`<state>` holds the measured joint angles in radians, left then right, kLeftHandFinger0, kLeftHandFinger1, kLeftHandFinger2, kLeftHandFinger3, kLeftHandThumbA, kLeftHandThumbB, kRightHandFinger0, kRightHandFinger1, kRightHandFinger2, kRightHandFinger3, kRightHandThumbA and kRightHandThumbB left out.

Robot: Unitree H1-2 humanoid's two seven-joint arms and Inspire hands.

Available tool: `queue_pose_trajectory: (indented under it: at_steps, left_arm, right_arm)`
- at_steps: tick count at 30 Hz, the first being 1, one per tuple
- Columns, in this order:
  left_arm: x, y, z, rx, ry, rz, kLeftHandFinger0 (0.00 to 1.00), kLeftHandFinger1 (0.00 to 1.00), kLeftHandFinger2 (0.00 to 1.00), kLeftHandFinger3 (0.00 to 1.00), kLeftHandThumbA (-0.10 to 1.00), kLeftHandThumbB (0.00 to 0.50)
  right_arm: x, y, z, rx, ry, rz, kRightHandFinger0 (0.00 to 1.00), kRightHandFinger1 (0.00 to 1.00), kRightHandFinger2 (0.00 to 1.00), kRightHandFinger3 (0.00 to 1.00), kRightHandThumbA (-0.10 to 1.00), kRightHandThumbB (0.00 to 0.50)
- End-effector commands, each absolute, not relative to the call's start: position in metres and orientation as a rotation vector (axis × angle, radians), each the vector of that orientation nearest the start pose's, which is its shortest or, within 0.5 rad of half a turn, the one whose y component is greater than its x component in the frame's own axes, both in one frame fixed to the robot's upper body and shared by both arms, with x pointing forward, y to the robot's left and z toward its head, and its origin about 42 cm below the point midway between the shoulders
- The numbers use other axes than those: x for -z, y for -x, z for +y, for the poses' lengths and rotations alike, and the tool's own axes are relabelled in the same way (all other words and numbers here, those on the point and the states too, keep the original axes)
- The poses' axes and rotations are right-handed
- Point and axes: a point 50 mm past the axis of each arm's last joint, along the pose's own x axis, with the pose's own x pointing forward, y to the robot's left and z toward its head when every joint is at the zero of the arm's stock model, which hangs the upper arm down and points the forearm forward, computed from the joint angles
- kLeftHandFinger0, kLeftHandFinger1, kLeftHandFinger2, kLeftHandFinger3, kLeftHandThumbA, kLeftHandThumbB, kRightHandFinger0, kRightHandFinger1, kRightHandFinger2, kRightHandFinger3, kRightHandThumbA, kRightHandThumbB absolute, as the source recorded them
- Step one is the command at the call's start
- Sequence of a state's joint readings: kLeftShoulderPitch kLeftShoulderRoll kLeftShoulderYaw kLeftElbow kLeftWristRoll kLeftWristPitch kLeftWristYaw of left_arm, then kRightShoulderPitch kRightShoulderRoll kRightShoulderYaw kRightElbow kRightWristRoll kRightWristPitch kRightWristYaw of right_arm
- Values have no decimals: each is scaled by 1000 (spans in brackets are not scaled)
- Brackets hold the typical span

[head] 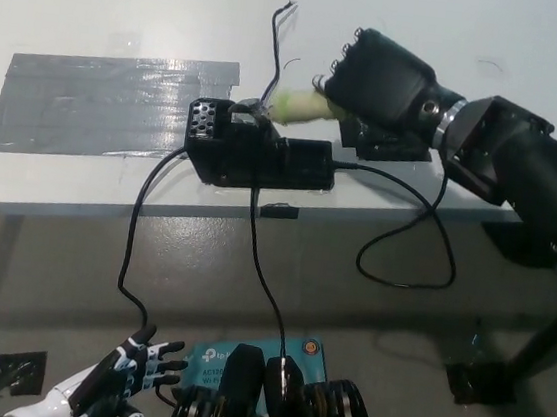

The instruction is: The robot uses its right hand to grab and lift the soldering gun kept on the middle of the table and puts it in its base

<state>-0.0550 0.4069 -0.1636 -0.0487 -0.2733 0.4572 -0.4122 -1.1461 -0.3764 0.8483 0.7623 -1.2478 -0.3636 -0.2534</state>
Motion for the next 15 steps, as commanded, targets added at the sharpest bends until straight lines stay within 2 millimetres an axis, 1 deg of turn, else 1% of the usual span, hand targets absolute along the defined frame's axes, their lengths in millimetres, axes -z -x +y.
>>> queue_pose_trajectory:
  at_steps: [1, 2, 3, 4, 5, 6, 7, 8, 9, 10, 11, 12, 13, 14, 15]
  left_arm:
    - [-112, -289, 282, 552, -110, 423, 1000, 1000, 1000, 1000, 1000, 316]
    - [-112, -289, 282, 549, -106, 420, 1000, 1000, 1000, 1000, 1000, 303]
    - [-112, -288, 282, 550, -105, 419, 1000, 1000, 1000, 1000, 1000, 295]
    - [-113, -288, 282, 551, -110, 416, 1000, 1000, 1000, 1000, 1000, 297]
    - [-113, -288, 282, 554, -113, 417, 1000, 1000, 1000, 1000, 1000, 305]
    - [-114, -289, 282, 558, -115, 419, 1000, 1000, 1000, 1000, 1000, 306]
    - [-114, -289, 283, 559, -117, 418, 1000, 1000, 1000, 1000, 1000, 306]
    - [-115, -290, 283, 561, -122, 417, 1000, 1000, 1000, 1000, 1000, 306]
    - [-115, -290, 284, 561, -123, 416, 1000, 1000, 1000, 1000, 1000, 306]
    - [-116, -290, 283, 556, -121, 414, 1000, 1000, 1000, 1000, 1000, 306]
    - [-115, -290, 283, 555, -121, 415, 1000, 1000, 1000, 1000, 1000, 299]
    - [-116, -290, 283, 554, -120, 413, 1000, 1000, 1000, 1000, 1000, 295]
    - [-116, -290, 283, 556, -121, 413, 1000, 1000, 1000, 1000, 1000, 295]
    - [-115, -290, 283, 555, -116, 416, 1000, 1000, 1000, 1000, 1000, 308]
    - [-114, -291, 283, 557, -109, 420, 1000, 1000, 1000, 1000, 1000, 310]
  right_arm:
    - [-323, -533, -127, -520, 2070, -1074, 0, 0, 0, 513, 74, 281]
    - [-320, -534, -127, -516, 2057, -1068, 0, 0, 0, 481, 74, 288]
    - [-320, -534, -128, -517, 2057, -1066, 0, 0, 0, 491, 78, 286]
    - [-320, -533, -131, -515, 2061, -1036, 0, 0, 0, 532, 83, 271]
    - [-321, -533, -134, -518, 2068, -1015, 0, 0, 0, 555, 48, 281]
    - [-322, -533, -138, -522, 2077, -998, 0, 0, 0, 560, 35, 289]
    - [-322, -533, -138, -520, 2076, -997, 0, 0, 0, 560, 35, 288]
    - [-322, -537, -144, -519, 2084, -961, 0, 0, 0, 543, 31, 285]
    - [-322, -537, -144, -518, 2086, -957, 0, 0, 0, 543, 31, 284]
    - [-323, -539, -148, -514, 2093, -953, 0, 0, 0, 527, 49, 270]
    - [-324, -540, -151, -511, 2087, -946, 0, 0, 0, 516, 42, 278]
    - [-328, -541, -153, -510, 2085, -947, 0, 0, 0, 503, 16, 265]
    - [-329, -542, -153, -518, 2094, -947, 0, 0, 0, 507, 3, 271]
    - [-331, -543, -152, -515, 2100, -950, 0, 0, 0, 511, 5, 286]
    - [-332, -544, -151, -510, 2110, -952, 0, 0, 0, 516, 10, 285]
